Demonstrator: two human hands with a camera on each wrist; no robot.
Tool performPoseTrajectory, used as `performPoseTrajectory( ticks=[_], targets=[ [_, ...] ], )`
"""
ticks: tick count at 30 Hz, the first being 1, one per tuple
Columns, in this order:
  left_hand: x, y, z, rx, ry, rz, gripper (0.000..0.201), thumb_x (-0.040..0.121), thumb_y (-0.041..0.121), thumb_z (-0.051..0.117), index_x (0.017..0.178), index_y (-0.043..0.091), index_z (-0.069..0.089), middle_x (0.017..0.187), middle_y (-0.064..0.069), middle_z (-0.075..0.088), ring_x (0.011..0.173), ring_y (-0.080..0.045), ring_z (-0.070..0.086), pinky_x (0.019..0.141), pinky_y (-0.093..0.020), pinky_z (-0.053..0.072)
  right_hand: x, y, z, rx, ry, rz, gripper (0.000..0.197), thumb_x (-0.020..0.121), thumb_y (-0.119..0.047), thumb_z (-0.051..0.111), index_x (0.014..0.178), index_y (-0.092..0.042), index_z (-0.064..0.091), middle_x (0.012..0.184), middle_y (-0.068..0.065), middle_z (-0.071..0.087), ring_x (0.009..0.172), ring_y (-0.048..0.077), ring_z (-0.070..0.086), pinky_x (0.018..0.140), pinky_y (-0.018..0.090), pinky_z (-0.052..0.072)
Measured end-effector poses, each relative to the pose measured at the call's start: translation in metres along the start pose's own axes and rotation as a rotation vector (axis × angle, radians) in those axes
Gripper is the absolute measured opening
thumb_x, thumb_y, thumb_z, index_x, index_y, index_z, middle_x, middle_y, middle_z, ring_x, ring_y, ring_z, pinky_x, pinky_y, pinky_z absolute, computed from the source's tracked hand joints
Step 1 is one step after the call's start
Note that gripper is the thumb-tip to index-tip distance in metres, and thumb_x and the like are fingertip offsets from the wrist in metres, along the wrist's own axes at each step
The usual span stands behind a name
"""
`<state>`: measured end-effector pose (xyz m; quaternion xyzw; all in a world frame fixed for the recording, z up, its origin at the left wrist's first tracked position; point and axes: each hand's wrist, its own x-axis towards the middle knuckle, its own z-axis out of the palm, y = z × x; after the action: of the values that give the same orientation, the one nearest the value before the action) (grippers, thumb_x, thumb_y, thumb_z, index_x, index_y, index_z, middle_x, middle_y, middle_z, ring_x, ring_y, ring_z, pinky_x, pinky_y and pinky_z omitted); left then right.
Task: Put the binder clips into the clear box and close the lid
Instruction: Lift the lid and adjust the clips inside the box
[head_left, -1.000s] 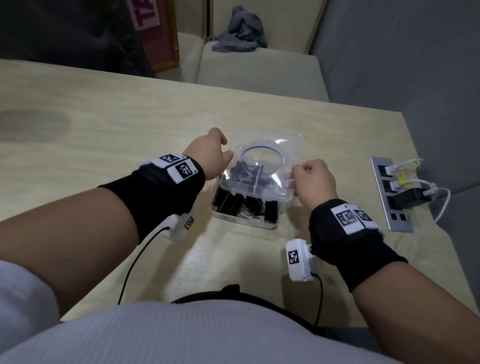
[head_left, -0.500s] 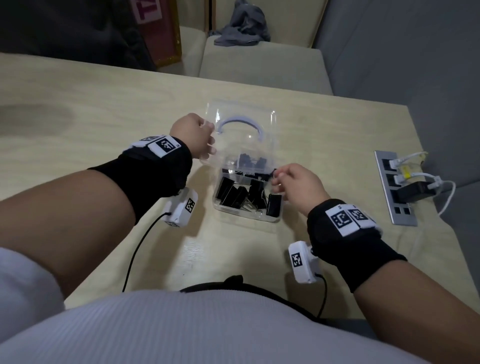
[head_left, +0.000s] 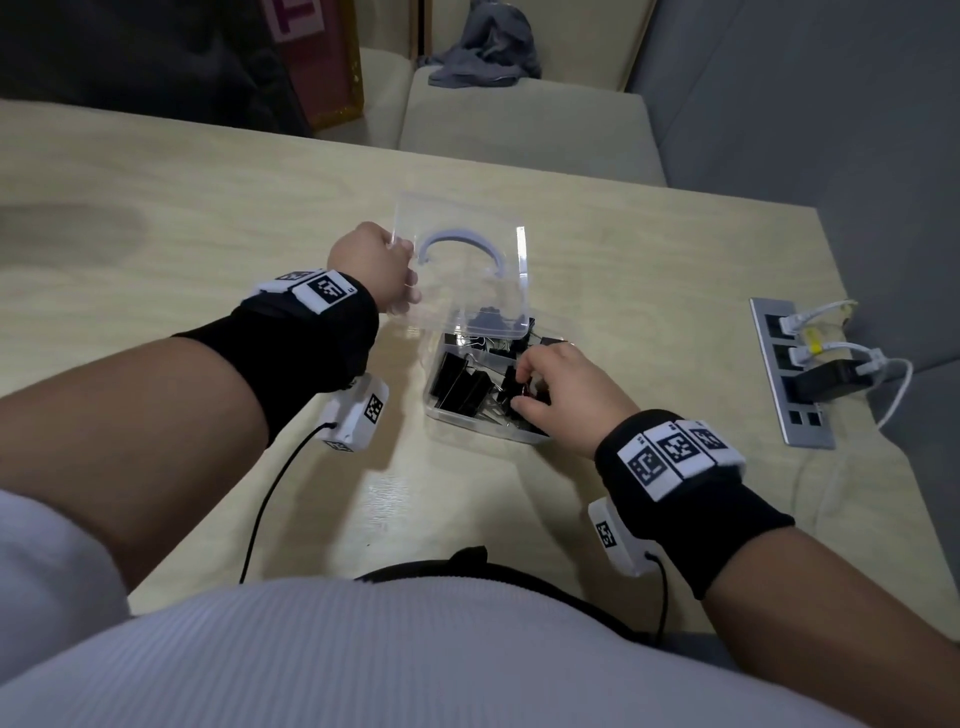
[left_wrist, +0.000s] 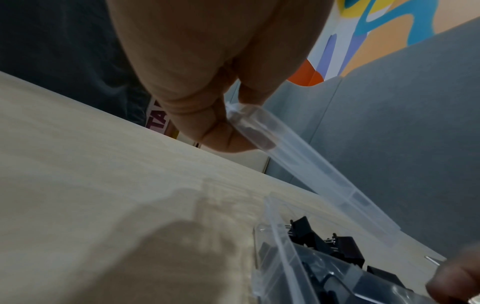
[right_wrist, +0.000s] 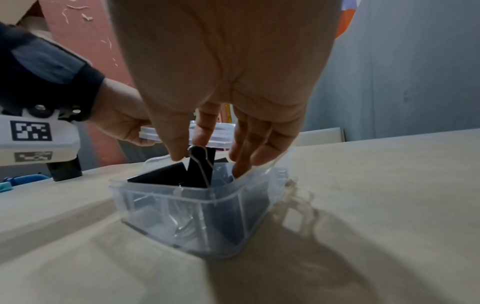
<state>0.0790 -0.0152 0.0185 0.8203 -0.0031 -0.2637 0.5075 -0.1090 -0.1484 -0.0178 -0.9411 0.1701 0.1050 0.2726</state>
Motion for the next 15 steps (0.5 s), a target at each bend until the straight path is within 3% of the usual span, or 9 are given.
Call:
performPoseTrajectory(
  ticks=[2,5,11,15],
  targets=[
    [-0.002,0.001,0.000,-0.029,-0.010,-0.026,0.013,0.101,0.014,0.038,0.097,0.009,0.050,0.074,-0.011,0.056,0.044,-0.019,0.052,0.040,-0.017,0.040,0.002,-0.003,0.002,-0.012,0.035,-0.004,0.010,0.086,-0.025,0.059,0.094,-0.021,0.054,0.108,0.003,0.051,0.089,0.022,0.055,0.080,0.034,0.046],
    [-0.002,0.001,0.001,0.002,-0.009,0.005,0.020,0.100,0.016,0.041,0.117,0.006,0.047,0.076,-0.012,0.058,0.049,-0.021,0.053,0.044,-0.024,0.042,0.006,-0.007,0.001,0.014,0.134,0.026,0.004,0.085,-0.019,0.056,0.083,-0.021,0.053,0.095,0.002,0.058,0.084,0.023,0.057,0.072,0.032,0.044],
    [-0.001,0.001,0.000,0.001,0.002,0.016,0.024,0.100,0.017,0.041,0.120,0.005,0.047,0.076,-0.012,0.058,0.050,-0.021,0.054,0.045,-0.024,0.043,0.008,-0.009,-0.011,0.231,0.318,0.096,0.005,0.080,-0.017,0.060,0.084,-0.017,0.058,0.078,0.000,0.062,0.073,0.018,0.056,0.068,0.031,0.047],
    [-0.001,0.002,0.000,-0.012,0.007,0.010,0.021,0.100,0.015,0.039,0.117,0.004,0.047,0.077,-0.013,0.058,0.050,-0.020,0.054,0.044,-0.022,0.042,0.009,-0.009,-0.016,0.453,0.395,0.181,0.004,0.078,-0.014,0.059,0.082,-0.016,0.059,0.065,-0.006,0.054,0.060,0.011,0.049,0.062,0.027,0.044]
  ],
)
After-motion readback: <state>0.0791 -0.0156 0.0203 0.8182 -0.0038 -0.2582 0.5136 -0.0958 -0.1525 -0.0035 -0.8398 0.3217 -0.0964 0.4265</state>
